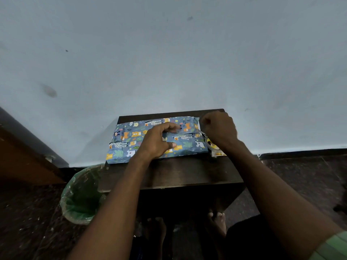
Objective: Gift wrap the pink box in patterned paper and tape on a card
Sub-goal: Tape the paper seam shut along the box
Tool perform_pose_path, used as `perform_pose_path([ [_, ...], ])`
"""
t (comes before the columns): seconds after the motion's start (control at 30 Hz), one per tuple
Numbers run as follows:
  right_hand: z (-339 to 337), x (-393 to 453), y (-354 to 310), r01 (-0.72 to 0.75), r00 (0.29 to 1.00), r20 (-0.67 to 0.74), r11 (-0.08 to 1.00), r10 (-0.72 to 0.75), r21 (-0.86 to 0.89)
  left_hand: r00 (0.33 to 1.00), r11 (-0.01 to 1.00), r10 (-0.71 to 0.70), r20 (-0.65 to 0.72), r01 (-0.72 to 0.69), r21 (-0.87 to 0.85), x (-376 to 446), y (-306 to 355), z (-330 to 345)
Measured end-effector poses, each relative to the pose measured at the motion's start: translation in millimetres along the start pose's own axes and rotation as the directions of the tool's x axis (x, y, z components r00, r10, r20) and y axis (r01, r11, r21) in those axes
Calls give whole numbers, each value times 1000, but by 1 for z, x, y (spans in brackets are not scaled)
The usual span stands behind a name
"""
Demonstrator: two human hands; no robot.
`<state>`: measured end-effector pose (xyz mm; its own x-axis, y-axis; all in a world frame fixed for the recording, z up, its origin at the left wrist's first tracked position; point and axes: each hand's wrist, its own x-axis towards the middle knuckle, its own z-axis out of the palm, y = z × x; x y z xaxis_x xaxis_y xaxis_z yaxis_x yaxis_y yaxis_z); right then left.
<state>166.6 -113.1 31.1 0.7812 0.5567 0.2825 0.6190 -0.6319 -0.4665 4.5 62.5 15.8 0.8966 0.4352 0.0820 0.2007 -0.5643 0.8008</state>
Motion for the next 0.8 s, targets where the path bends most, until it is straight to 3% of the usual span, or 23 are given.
perform_pose_path([
  [0.1,3,-5,-23,96,989,92,970,-119,223,999,999,-13,-31,11,-40,0,1,0],
  [0.17,9,-11,-30,185,959,181,965,-219,187,998,999,-27,-54,25,-32,1,2,0],
  [0.37,23,-12,-32,252,910,319,964,-265,81,995,998,-56,-78,54,-28,2,3,3],
  [0.57,27,-10,-31,337,908,235,938,-346,81,994,997,-70,-86,68,-19,3,5,5],
  [0.8,24,-11,-28,278,932,168,932,-320,232,989,990,-105,-103,94,-103,3,5,10],
])
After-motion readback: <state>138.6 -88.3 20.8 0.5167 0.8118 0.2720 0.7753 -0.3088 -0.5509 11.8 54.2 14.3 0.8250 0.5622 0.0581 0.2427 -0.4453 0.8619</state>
